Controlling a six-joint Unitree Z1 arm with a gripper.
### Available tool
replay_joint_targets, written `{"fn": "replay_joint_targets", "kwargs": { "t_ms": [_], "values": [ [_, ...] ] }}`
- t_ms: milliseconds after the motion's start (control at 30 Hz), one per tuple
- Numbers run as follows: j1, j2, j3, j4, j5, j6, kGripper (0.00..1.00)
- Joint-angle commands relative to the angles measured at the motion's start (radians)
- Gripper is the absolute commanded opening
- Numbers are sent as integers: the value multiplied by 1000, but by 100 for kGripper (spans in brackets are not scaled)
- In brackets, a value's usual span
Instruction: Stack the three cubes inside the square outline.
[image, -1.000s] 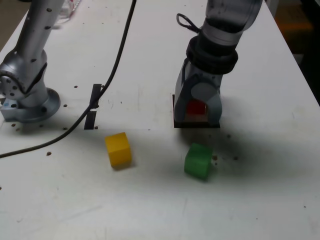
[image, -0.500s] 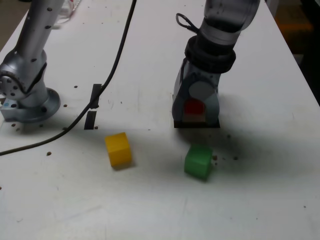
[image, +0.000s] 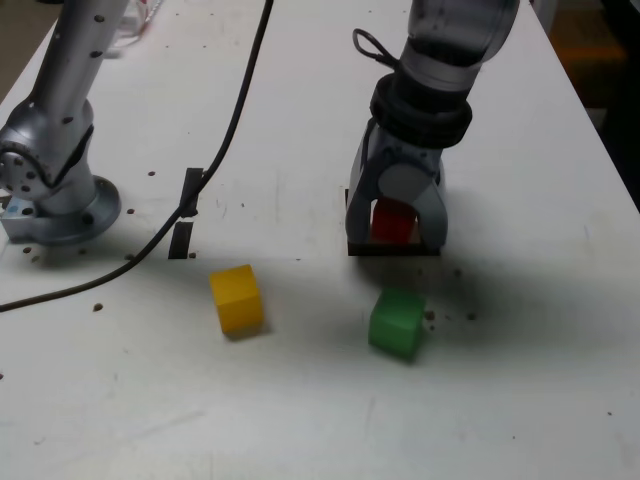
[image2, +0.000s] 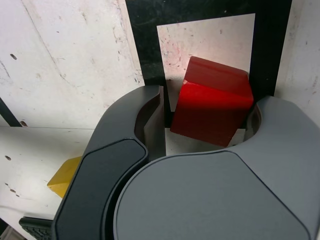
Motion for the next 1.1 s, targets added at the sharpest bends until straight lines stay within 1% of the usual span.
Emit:
{"fn": "replay_joint_targets", "kwargs": {
  "t_ms": [0,100,200,233,367,467,567,700,833,1067],
  "values": [
    [3,-15,1,-2,-1,2,69],
    [3,-24,0,-1,5,2,70],
    [3,-51,1,5,25,1,70],
    [3,-71,1,12,38,0,70],
    [3,-138,0,36,64,6,70],
    [2,-196,5,61,72,14,70],
    [-4,-274,30,96,76,19,70],
    [-11,-364,95,113,77,2,71],
    [-13,-434,181,101,75,-38,72],
    [-32,-517,319,34,38,-95,74]
  ]
}}
